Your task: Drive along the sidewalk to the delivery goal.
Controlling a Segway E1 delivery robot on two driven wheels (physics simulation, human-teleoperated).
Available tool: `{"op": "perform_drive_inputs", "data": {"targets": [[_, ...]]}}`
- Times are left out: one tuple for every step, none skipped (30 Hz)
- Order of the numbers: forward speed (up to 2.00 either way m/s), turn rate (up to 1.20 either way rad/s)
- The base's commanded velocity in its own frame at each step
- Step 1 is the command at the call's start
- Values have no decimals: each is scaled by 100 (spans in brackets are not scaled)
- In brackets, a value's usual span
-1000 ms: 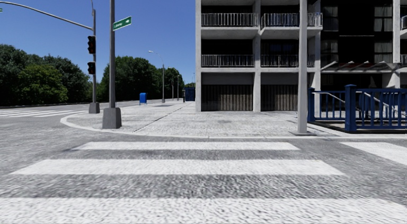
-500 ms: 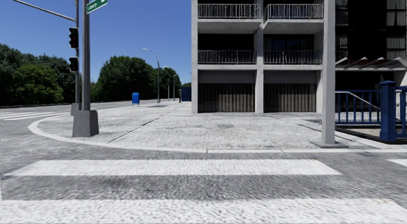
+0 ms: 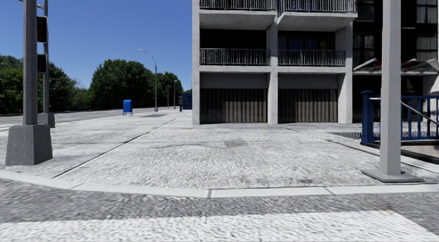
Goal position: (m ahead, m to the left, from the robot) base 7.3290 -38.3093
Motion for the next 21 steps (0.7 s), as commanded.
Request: {"op": "perform_drive_inputs", "data": {"targets": [[200,-24],[200,-24],[200,-24],[200,-24],[200,-24],[200,-24],[200,-24],[200,-24],[200,-24],[200,-24],[200,-24],[200,-24],[200,-24],[200,-24],[200,-24],[200,-24],[200,-24],[200,-24],[191,-24],[176,-24],[176,-24]]}}
